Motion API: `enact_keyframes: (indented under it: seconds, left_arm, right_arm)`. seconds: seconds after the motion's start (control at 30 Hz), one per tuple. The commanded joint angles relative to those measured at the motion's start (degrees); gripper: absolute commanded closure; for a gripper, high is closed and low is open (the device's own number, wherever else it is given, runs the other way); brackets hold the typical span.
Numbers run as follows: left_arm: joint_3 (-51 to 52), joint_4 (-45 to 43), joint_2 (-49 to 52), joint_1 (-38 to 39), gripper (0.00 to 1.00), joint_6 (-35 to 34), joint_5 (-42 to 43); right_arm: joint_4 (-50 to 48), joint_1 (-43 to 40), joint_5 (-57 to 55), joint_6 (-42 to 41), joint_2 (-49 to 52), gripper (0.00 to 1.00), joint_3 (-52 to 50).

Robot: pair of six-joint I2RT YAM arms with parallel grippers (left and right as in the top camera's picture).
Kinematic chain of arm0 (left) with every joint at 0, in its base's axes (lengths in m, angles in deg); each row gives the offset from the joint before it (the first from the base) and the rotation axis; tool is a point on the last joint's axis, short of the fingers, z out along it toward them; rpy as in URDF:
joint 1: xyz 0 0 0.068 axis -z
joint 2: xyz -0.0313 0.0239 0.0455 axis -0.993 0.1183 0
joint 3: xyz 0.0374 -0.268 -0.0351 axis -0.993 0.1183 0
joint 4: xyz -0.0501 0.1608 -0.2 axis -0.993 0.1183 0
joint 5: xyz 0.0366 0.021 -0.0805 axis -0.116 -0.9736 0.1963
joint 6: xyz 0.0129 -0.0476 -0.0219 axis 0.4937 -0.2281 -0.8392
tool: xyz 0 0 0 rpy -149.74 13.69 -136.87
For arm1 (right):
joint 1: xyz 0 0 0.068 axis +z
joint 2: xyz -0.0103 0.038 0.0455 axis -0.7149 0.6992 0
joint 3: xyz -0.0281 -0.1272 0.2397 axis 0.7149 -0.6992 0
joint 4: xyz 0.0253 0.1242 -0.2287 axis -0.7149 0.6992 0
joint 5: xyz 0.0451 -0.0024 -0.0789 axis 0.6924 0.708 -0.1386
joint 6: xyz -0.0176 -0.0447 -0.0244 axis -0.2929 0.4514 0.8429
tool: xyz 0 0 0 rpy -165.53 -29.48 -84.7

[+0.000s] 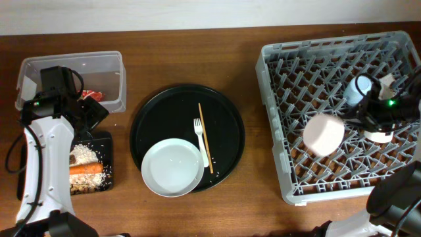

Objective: Sort waste into correct bins and load items into the dishwasher rack
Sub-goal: 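Open the right gripper, release the pink bowl, and withdraw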

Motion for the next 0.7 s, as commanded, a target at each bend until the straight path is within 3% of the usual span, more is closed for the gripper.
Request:
enact_keyframes:
  seconds: [0.0, 0.1, 0.4, 0.43, 0.57, 0.67]
  left_arm:
    - [-0.4, 0.1, 0.1, -0.2, 0.01, -0.6, -0.2]
    - [-0.4, 0.0, 0.1, -0.2, 0.01, -0.6, -0.2]
    - [-0.4, 0.0, 0.1, -0.2, 0.01, -0.6, -0.2]
    - [-0.4, 0.1, 0.1, -0.2, 0.01, -0.6, -0.2]
    - [-0.4, 0.1, 0.1, -0.2, 0.01, -0.6, -0.2]
    - [-0.4, 0.1, 0.1, -0.2, 0.01, -0.6, -0.2]
  right_arm:
    - [1.2, -0.2, -12.3, -6.9, -1.6, 0.68, 3.8]
    - [1.2, -0.1, -14.5, -9.9, -3.2, 0.58, 4.5]
    - [1.9, 3.5, -14.3, -10.3, -16.5, 0.57, 4.7]
    - [1.8, 5.6, -13.7, -10.3, -18.5, 0.56, 4.7]
    - [-0.1, 17.7, -9.7, -10.3, -23.0, 0.30, 4.7]
    - [-1.5, 29.5, -9.6, -10.3, -22.1, 0.28, 4.7]
